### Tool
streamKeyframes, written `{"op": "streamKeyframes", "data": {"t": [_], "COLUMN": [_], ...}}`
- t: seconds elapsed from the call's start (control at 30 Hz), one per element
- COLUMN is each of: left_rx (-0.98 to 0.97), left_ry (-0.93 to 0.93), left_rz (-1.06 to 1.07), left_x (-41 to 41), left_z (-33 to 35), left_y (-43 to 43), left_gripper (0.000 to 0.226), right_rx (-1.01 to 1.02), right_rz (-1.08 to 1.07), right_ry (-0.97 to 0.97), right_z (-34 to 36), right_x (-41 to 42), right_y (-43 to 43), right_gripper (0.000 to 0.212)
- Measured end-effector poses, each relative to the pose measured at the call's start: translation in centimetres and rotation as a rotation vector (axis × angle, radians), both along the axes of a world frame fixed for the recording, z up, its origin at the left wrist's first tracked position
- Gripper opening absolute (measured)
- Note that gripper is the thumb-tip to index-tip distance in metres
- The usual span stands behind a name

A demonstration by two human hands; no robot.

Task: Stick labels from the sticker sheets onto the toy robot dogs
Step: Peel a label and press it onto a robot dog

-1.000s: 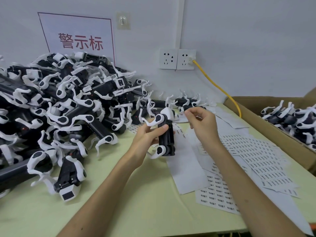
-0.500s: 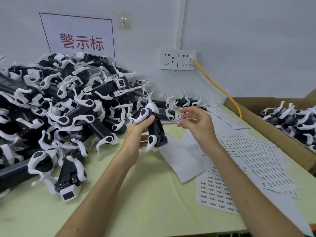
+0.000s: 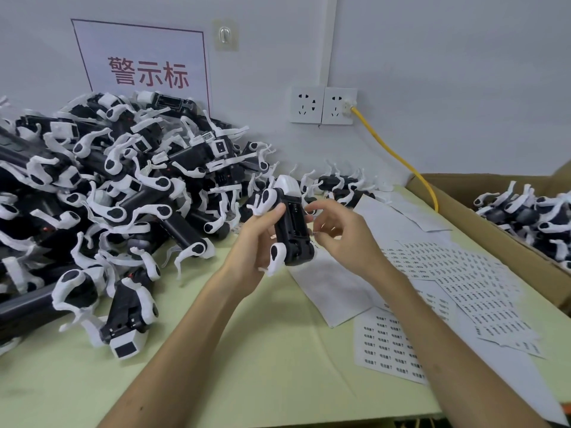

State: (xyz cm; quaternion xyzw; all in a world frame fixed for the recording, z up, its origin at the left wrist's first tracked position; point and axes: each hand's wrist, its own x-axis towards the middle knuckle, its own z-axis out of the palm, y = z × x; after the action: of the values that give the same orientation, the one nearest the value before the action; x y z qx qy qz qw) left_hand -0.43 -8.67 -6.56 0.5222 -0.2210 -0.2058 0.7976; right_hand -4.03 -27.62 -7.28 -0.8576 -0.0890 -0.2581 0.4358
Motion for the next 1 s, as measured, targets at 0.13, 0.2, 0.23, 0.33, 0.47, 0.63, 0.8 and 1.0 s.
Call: {"op": "streamKeyframes", "data": {"t": [0.13, 0.2, 0.23, 0.33, 0.47, 0.63, 0.8, 1.0], "left_rx": [0.026, 0.042, 0.047, 0.052, 0.045, -0.103, -0.229, -0.230], "left_ry": [-0.016, -0.028, -0.028, -0.032, -0.037, 0.029, 0.084, 0.066], "left_rz": [0.016, 0.026, 0.027, 0.009, 0.017, 0.065, 0.069, 0.069], "left_x": [-0.1, 0.0, 0.0, -0.1, -0.2, -0.2, -0.3, -0.5], "left_z": [-0.2, -0.3, -0.3, -0.1, -0.1, 0.2, 0.2, 0.1], "left_y": [-0.4, -0.5, -0.5, -0.4, -0.3, 0.0, -0.1, -0.4], "left_gripper": [0.051, 0.053, 0.054, 0.057, 0.050, 0.042, 0.047, 0.046], "right_rx": [-0.035, -0.043, -0.048, -0.060, -0.055, 0.254, 0.918, 1.064], "right_rz": [0.001, 0.003, 0.002, 0.000, -0.044, -0.213, 0.040, 0.173], "right_ry": [-0.009, -0.013, -0.014, -0.019, -0.062, 0.044, 0.331, 0.380], "right_z": [-0.2, -0.2, -0.3, -0.3, -0.5, -0.4, -0.5, -0.4], "right_x": [0.1, 0.1, 0.2, 0.3, 0.3, 0.7, 0.7, 0.9], "right_y": [0.0, 0.0, 0.0, 0.0, 0.0, 0.4, 1.5, 1.6], "right_gripper": [0.050, 0.051, 0.051, 0.047, 0.043, 0.040, 0.016, 0.016]}}
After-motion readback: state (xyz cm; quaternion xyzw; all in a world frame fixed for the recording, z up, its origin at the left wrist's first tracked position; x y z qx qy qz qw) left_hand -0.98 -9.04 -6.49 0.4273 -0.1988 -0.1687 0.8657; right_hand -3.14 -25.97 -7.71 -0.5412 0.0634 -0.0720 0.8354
